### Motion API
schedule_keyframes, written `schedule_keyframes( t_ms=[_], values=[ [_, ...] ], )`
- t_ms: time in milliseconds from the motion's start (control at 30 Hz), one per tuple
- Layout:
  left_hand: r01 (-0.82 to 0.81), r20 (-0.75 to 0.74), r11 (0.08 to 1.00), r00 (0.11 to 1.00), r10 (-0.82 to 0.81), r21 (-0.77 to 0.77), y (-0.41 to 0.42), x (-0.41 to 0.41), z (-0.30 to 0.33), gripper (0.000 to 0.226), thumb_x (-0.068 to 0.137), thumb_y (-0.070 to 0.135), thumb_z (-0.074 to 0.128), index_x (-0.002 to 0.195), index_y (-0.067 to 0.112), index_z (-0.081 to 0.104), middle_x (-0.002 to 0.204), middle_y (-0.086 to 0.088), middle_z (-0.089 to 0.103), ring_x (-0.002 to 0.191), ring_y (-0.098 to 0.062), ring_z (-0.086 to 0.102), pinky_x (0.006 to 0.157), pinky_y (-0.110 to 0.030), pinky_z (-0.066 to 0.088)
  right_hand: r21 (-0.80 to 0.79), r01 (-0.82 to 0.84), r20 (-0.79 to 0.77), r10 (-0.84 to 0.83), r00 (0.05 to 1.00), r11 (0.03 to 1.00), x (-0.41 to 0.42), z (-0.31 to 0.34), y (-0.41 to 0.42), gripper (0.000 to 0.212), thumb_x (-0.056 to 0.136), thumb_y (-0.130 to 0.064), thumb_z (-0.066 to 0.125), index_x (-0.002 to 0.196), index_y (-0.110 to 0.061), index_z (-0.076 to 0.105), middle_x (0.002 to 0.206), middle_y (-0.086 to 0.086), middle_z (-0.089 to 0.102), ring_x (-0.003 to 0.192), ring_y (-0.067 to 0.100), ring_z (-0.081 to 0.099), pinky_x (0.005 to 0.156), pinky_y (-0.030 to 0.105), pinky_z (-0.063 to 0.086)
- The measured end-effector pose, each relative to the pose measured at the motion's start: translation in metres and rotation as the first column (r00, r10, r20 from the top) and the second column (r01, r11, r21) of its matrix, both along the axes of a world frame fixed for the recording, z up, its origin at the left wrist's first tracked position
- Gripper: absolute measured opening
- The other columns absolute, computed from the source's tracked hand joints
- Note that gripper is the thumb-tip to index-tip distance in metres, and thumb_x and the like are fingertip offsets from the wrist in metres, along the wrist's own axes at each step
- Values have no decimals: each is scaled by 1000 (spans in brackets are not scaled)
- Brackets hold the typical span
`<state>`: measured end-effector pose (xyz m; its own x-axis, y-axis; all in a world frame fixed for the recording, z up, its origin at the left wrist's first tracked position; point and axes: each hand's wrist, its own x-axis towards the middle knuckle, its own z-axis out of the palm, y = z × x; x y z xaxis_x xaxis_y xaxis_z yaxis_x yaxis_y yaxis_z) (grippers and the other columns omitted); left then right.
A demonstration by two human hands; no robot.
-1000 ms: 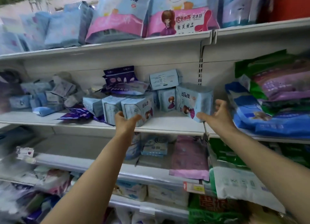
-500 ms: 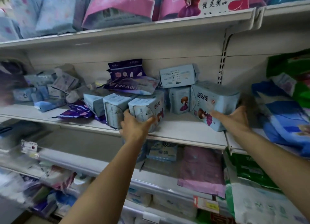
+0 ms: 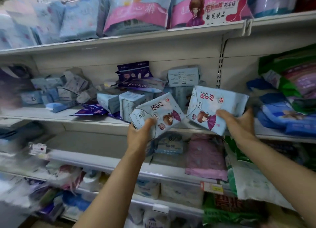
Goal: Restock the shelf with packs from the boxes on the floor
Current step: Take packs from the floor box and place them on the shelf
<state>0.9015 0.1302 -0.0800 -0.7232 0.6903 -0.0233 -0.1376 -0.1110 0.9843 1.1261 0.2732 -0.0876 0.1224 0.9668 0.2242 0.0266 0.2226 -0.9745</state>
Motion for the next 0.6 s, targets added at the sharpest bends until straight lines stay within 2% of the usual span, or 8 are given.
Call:
schedule_keyframes(
  t_ms=[200,267,333,433,467,533,600],
  values=[
    [-8,41,1000,999,7,25,-82,-20,-4,11,86,23,70,93,16,67,74,1,74,55,-6,68,46,-17,49,36,-66,-59,68,996,997,-20,0,-62,67,68,-30,83,122,-10,49,107,2,65,88,14,65,66,23,51],
    [-32,65,999,997,30,36,-111,-28,-6,15,84,24,71,95,14,69,77,0,76,62,-10,70,54,-20,52,37,-113,-89,116,989,993,-30,1,-84,62,73,-24,81,124,-10,49,105,-1,64,86,11,65,64,22,50],
    [-52,96,998,994,48,45,-143,-40,-11,30,81,28,73,104,11,69,86,-4,77,71,-15,71,62,-24,53,39,-176,-99,179,979,984,-45,-2,-106,62,73,-25,81,125,-10,50,106,-1,66,88,12,67,66,23,53],
    [-119,131,993,985,114,28,-189,-57,-22,28,84,30,69,105,12,68,90,-6,75,62,-12,68,49,-20,48,17,-277,-113,277,954,961,-71,-8,-139,63,73,-28,81,126,-9,52,111,3,68,87,11,69,56,19,55],
    [-145,144,989,979,141,19,-206,-63,-27,27,85,30,68,105,12,69,91,-7,75,64,-14,68,50,-21,49,5,-311,-114,310,944,950,-82,-12,-150,59,74,-26,80,124,-8,54,111,4,68,87,11,69,54,18,55],
    [-199,184,980,963,195,5,-242,-78,-38,28,84,30,69,104,11,70,92,-8,76,71,-20,69,52,-24,51,-13,-384,-103,380,919,923,-104,-20,-177,42,77,-21,79,113,-9,61,107,5,69,84,13,69,57,19,57],
    [-238,216,971,948,235,-11,-275,-90,-49,34,77,35,73,101,12,70,92,-9,76,75,-24,70,57,-27,53,-35,-443,-91,439,894,896,-126,-32,-199,40,73,-23,81,108,-10,66,104,6,72,85,18,71,68,31,60]
  ],
)
